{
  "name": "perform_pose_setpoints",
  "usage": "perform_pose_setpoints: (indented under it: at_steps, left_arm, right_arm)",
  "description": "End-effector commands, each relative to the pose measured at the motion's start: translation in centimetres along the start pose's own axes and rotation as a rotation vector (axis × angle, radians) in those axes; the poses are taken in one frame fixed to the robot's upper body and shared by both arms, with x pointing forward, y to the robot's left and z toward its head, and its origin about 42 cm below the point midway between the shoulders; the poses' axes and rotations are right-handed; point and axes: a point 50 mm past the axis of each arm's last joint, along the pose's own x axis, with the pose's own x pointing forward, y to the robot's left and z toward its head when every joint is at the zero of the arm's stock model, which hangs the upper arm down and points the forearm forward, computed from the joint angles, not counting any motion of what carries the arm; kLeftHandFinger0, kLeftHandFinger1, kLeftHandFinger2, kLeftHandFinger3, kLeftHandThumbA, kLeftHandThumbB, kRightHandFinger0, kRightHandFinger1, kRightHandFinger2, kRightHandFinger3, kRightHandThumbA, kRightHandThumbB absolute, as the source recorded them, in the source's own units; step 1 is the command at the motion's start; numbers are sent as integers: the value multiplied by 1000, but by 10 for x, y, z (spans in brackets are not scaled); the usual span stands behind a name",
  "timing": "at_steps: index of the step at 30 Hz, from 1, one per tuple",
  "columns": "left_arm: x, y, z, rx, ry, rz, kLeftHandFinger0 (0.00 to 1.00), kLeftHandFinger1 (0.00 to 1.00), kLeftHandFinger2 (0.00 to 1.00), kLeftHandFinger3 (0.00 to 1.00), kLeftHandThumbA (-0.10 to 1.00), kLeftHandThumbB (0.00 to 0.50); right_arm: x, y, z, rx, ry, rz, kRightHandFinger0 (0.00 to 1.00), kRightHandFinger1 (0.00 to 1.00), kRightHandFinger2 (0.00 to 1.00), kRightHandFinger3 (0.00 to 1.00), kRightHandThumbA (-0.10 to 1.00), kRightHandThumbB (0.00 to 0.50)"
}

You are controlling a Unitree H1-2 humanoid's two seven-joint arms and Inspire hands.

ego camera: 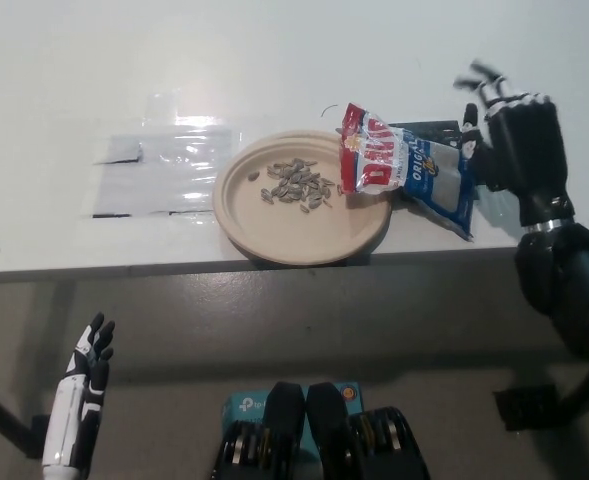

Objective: The robot picks up a small bag of sunflower seeds on the right hand side and take it to the empty plate on the left hand side then pours some sunflower seeds on to the plate.

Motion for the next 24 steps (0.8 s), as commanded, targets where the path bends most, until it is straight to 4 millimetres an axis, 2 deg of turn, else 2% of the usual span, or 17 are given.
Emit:
perform_pose_setpoints:
  at_steps: [1,2,3,5,6,7,8,9,11,12,14,15,16,17,20,23,24]
  left_arm:
    - [0,5,4,19,-51,8,1000,1000,1000,1000,1000,21]
    - [0,5,4,20,-51,8,1000,1000,1000,1000,1000,21]
    - [0,6,4,25,-52,8,1000,1000,1000,1000,1000,24]
    - [0,6,4,33,-51,7,1000,1000,1000,1000,1000,24]
    - [0,6,4,40,-51,7,1000,1000,1000,1000,1000,27]
    - [0,6,4,41,-51,7,1000,1000,1000,1000,1000,28]
    - [0,6,3,41,-51,8,1000,1000,1000,1000,1000,31]
    - [0,6,3,41,-51,9,1000,1000,1000,1000,1000,31]
    - [9,5,5,43,-64,1,1000,1000,1000,1000,1000,53]
    - [11,4,6,39,-71,-2,1000,1000,1000,1000,1000,67]
    - [16,4,9,34,-78,-10,1000,1000,1000,1000,1000,115]
    - [19,4,11,31,-82,-14,1000,1000,1000,1000,1000,127]
    - [23,4,14,16,-83,-22,1000,1000,1000,1000,1000,205]
    - [27,4,15,15,-88,-27,1000,1000,1000,1000,1000,209]
    - [43,4,22,-3,-117,-52,1000,1000,1000,1000,1000,158]
    - [57,2,27,-17,-135,-71,1000,1000,1000,1000,1000,89]
    - [58,2,28,-18,-136,-72,1000,1000,1000,1000,1000,65]
  right_arm:
    - [73,-83,-14,366,100,-150,1000,1000,1000,1000,1000,335]
    - [77,-93,-13,403,92,-173,1000,1000,1000,1000,1000,343]
    - [88,-117,-12,462,71,-258,1000,1000,1000,1000,1000,363]
    - [98,-144,-6,508,16,-338,1000,1000,1000,1000,1000,335]
    - [104,-173,1,529,-48,-440,1000,1000,1000,1000,1000,319]
    - [104,-185,4,546,-76,-472,1000,1000,1000,1000,1000,349]
    - [102,-203,11,585,-99,-488,1000,1000,1000,1000,1000,411]
    - [99,-216,18,609,-100,-485,1000,1000,1000,1000,1000,428]
    - [91,-248,40,610,-224,-539,1000,1000,1000,1000,1000,325]
    - [78,-263,56,538,-258,-579,1000,1000,1000,1000,1000,343]
    - [58,-275,76,548,-342,-610,1000,1000,1000,1000,1000,365]
    - [52,-278,81,560,-369,-609,1000,1000,1000,1000,1000,366]
    - [26,-278,101,579,-425,-613,1000,1000,1000,1000,1000,395]
    - [18,-279,108,573,-444,-622,1000,1000,1000,1000,1000,393]
    - [-31,-266,135,580,-523,-609,1000,1000,1000,1000,1000,318]
    - [-71,-235,147,615,-545,-571,1000,1000,1000,1000,1000,361]
    - [-85,-221,151,600,-542,-541,1000,1000,1000,1000,1000,312]
